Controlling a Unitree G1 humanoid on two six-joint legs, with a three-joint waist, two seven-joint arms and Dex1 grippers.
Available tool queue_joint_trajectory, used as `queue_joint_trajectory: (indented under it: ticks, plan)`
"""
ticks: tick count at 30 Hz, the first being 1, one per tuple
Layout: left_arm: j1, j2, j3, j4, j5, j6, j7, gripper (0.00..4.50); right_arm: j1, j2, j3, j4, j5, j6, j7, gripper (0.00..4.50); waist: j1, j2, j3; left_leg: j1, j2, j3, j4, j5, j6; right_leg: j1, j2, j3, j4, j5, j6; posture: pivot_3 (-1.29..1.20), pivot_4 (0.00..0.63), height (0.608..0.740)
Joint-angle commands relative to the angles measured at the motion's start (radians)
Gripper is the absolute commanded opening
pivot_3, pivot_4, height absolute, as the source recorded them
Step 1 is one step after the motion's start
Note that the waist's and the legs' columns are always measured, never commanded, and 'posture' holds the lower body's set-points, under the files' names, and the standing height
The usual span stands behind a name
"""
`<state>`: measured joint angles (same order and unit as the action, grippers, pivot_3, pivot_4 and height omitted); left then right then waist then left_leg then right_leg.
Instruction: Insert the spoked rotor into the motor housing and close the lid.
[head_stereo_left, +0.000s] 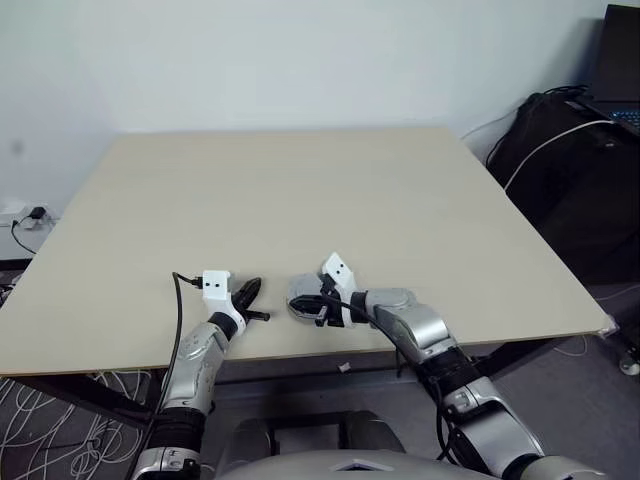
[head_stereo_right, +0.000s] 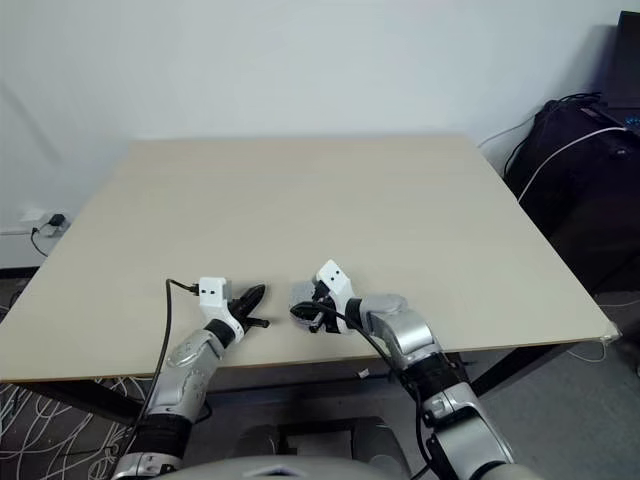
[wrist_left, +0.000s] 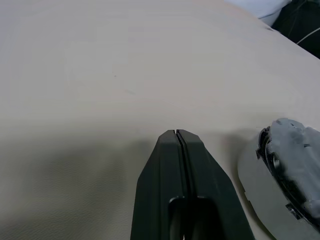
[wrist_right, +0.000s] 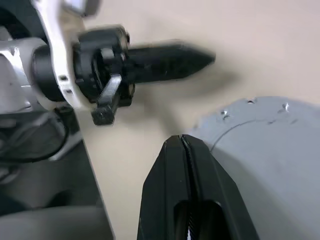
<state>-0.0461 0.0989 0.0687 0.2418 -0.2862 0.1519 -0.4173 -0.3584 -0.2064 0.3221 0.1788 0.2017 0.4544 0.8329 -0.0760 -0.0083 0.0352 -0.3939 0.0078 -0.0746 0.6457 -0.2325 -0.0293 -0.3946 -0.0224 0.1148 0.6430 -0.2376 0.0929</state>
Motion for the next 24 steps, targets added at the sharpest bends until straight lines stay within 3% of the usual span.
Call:
queue_joint_trajectory:
  ticks: [1, 5, 15, 24]
  plan:
    - [-0.005, -0.001, 0.001, -0.045, -0.011, 0.001, -0.005, 0.0, -0.018, -0.016, -0.069, -0.09, 0.004, -0.098, -0.027, 0.23, 0.0, 0.0, 0.0, 0.0, 0.0, 0.0, 0.0, 0.0, 0.0, 0.0, 0.0, 0.0, 0.0, 0.0, 0.0, 0.0, 0.0, 0.74]
    - [-0.008, -0.002, 0.002, -0.043, -0.015, 0.008, -0.008, 0.0, -0.028, -0.04, -0.092, -0.06, -0.01, -0.161, -0.037, 1.2, 0.0, 0.0, 0.0, 0.001, 0.0, 0.0, 0.0, 0.0, 0.0, 0.001, 0.0, 0.0, 0.0, 0.0, 0.0, 0.0, 0.0, 0.74]
    - [-0.001, -0.003, 0.003, -0.061, -0.021, 0.021, -0.003, 0.0, -0.03, -0.07, -0.065, 0.075, -0.031, -0.233, 0.047, 4.38, 0.0, 0.0, 0.0, 0.001, 0.0, 0.0, 0.0, 0.0, 0.0, 0.001, 0.0, 0.0, 0.0, 0.0, 0.0, 0.0, 0.0, 0.74]
    - [0.007, -0.001, 0.01, -0.069, -0.026, 0.025, -0.002, 0.0, -0.059, -0.069, -0.01, 0.14, -0.053, -0.236, 0.144, 4.48, 0.0, 0.0, 0.0, 0.001, 0.0, 0.0, 0.0, 0.0, 0.0, 0.001, 0.0, 0.0, 0.0, 0.0, 0.0, 0.0, 0.0, 0.74]
